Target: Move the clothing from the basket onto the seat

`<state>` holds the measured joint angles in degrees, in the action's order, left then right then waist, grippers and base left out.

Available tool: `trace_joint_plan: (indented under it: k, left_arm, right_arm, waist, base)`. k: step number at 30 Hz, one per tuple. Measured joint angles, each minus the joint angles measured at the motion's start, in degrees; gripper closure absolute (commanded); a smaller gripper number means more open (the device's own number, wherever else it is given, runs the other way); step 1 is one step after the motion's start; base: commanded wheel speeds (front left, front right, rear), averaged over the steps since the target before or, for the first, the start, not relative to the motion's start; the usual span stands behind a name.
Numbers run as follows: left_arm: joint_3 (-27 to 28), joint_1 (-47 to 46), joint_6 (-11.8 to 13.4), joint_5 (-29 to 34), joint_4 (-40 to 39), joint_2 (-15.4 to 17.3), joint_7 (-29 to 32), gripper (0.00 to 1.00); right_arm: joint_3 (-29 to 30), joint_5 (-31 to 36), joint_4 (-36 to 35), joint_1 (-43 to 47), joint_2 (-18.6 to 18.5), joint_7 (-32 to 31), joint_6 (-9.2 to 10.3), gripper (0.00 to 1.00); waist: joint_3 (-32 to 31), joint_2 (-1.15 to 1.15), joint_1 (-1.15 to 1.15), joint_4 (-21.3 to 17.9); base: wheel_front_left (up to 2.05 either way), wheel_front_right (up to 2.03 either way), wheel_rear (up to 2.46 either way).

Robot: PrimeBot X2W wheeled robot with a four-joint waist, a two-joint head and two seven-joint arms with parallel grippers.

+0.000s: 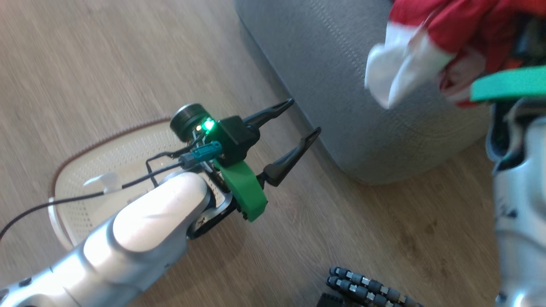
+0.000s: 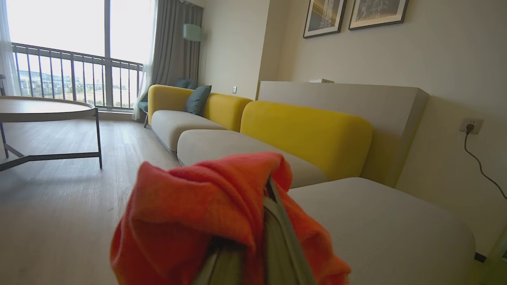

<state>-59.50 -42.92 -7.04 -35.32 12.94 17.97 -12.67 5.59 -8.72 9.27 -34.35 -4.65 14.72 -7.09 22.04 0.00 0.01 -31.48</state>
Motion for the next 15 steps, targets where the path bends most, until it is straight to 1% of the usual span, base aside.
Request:
trace_joint_plan:
  k: [6, 9, 15]
  left_arm:
    - [-0.04, -3.11, 0.02, 1.01, -4.28, 1.37, 2.09, 0.0]
    - [-0.05, -3.78, 0.09, 1.03, -5.3, 2.3, 3.0, 0.0]
    - [-0.48, -5.15, 0.09, 1.62, -6.88, 3.26, 4.32, 0.0]
  right_arm:
    - [5.89, 1.45, 4.72, -9.51, -3.8, 0.01, 0.0, 1.0]
    - [8.24, 3.96, 6.1, -14.29, -5.24, 0.01, 0.0, 1.0]
    - [13.9, 7.97, 10.83, -22.47, -10.5, 0.01, 0.0, 1.0]
  waist:
    - [5.25, 0.0, 0.0, 1.86]
    - [7.72, 0.0, 0.01, 2.97]
    - [12.04, 0.0, 0.0, 5.38]
  base:
    - [0.0, 0.0, 0.0]
    - [0.0, 0.0, 0.0]
    - [0.0, 0.0, 0.0]
